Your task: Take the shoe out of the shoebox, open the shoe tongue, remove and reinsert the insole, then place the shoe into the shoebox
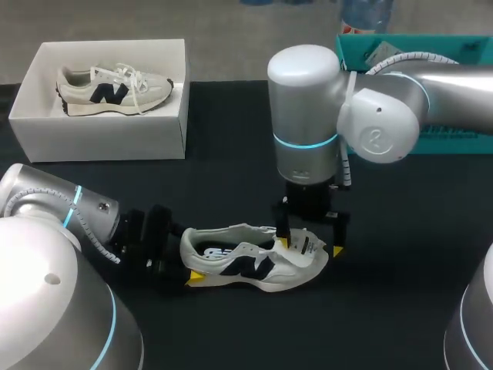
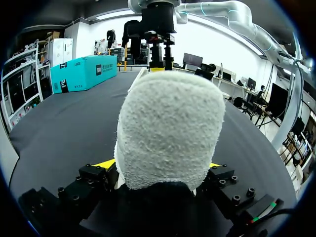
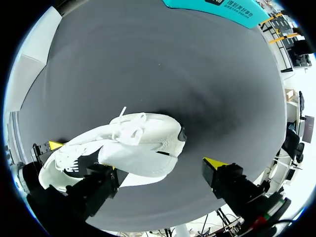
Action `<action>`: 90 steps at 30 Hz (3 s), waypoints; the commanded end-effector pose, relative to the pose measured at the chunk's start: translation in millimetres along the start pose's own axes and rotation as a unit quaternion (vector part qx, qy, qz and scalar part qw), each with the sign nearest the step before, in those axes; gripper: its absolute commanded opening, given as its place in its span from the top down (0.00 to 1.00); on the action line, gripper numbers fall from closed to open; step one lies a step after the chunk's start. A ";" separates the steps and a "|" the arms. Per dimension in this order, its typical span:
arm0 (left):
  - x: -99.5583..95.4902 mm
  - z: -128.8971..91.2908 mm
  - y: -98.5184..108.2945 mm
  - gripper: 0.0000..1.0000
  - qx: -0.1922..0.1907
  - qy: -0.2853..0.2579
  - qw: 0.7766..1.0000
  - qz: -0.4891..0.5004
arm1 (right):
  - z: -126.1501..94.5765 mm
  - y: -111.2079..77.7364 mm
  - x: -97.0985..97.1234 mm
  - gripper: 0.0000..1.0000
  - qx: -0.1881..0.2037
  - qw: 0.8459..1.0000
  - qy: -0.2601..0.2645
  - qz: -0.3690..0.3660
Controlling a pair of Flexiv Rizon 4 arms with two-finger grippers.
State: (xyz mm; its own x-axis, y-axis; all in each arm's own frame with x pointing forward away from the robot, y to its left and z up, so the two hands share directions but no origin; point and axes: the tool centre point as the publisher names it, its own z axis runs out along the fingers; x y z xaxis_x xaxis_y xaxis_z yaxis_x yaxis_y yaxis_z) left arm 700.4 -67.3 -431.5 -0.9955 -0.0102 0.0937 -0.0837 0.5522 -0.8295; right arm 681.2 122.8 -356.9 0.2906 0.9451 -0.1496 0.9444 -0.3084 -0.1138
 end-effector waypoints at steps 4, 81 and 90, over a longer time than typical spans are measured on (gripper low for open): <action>-1.1 4.9 5.3 1.00 -0.003 0.000 1.000 0.000 | -30.9 -12.0 6.1 0.00 -0.038 0.999 -0.002 -0.007; -1.1 4.9 5.3 1.00 -0.003 0.000 1.000 0.000 | -126.7 -0.8 123.9 1.00 -0.195 0.684 0.017 -0.703; -1.1 4.9 5.3 1.00 -0.003 0.000 1.000 0.000 | -120.1 0.0 127.6 1.00 -0.191 0.679 0.022 -0.709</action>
State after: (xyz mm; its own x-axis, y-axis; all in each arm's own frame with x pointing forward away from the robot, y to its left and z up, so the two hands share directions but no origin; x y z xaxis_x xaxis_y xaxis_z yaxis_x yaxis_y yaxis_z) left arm 700.4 -67.2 -431.5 -0.9956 -0.0099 0.0936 -0.0835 0.5524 -0.8294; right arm 735.5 254.1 -250.0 -0.9503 0.2797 -0.1368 0.2596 0.9543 0.1478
